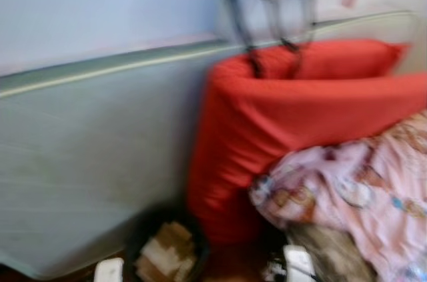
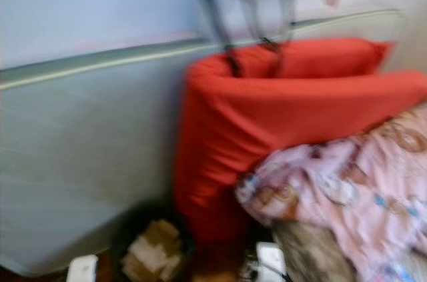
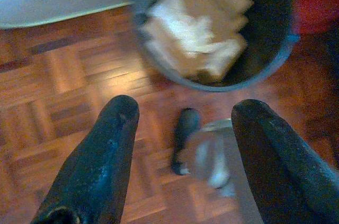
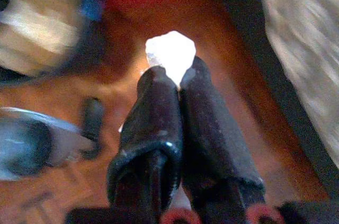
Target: Clean up the room
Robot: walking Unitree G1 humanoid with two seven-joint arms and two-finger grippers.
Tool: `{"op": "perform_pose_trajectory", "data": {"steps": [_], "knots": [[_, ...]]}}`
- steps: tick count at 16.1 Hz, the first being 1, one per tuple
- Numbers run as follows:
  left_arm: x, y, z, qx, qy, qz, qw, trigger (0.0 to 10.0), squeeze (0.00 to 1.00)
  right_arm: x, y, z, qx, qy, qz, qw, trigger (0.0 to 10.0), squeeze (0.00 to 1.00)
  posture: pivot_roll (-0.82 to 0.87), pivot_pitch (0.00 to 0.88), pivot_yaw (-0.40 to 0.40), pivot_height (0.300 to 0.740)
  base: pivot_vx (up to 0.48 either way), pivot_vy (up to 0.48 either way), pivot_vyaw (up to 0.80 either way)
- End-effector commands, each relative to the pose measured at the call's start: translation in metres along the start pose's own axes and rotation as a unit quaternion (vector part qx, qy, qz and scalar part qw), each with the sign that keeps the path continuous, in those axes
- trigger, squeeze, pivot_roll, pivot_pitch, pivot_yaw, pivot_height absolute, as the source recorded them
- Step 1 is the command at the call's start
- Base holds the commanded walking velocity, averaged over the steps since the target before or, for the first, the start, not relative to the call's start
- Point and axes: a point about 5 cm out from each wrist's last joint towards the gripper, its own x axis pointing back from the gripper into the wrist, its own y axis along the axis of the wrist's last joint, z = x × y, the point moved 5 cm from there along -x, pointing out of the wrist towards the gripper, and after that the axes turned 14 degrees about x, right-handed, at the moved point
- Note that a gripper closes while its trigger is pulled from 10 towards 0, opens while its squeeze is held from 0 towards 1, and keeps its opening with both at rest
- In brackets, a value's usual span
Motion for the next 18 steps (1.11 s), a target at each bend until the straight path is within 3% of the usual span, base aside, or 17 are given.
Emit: {"op": "perform_pose_trajectory", "data": {"steps": [1,5,8,11,18], "knots": [[-0.0008,-0.0037,-0.0069,-0.007,-0.009,0.007,1.0,10.0,0.0,0.0024,-0.0074,-0.0079,0.0,-0.008,0.009,1.0,10.0,0.0,0.09,0.0,-0.036,0.74,0.0,0.315,0.43],[-0.0009,-0.0034,-0.0067,-0.008,-0.009,0.007,1.0,10.0,0.0,0.0024,-0.0085,-0.0079,-0.006,-0.01,0.012,1.0,10.0,0.0,0.09,0.0,-0.033,0.74,0.0,0.31,0.0],[-0.0009,-0.0027,-0.0061,-0.007,-0.007,0.006,1.0,10.0,0.0,0.0021,-0.006,-0.0076,0.006,-0.009,0.007,1.0,10.0,0.0,0.1,0.0,-0.033,0.74,0.0,0.307,0.56],[-0.0009,-0.0021,-0.0057,-0.009,-0.006,0.003,1.0,10.0,0.0,0.0021,-0.0067,-0.007,0.0,-0.008,0.008,1.0,10.0,0.0,0.1,0.0,-0.034,0.74,0.0,0.0,0.71],[-0.0008,-0.0008,-0.0082,0.002,-0.014,-0.004,1.0,10.0,0.0,0.0025,-0.0082,-0.0103,-0.01,-0.023,0.011,1.0,10.0,0.0,0.1,0.0,-0.036,0.74,0.0,0.0,0.0]]}}
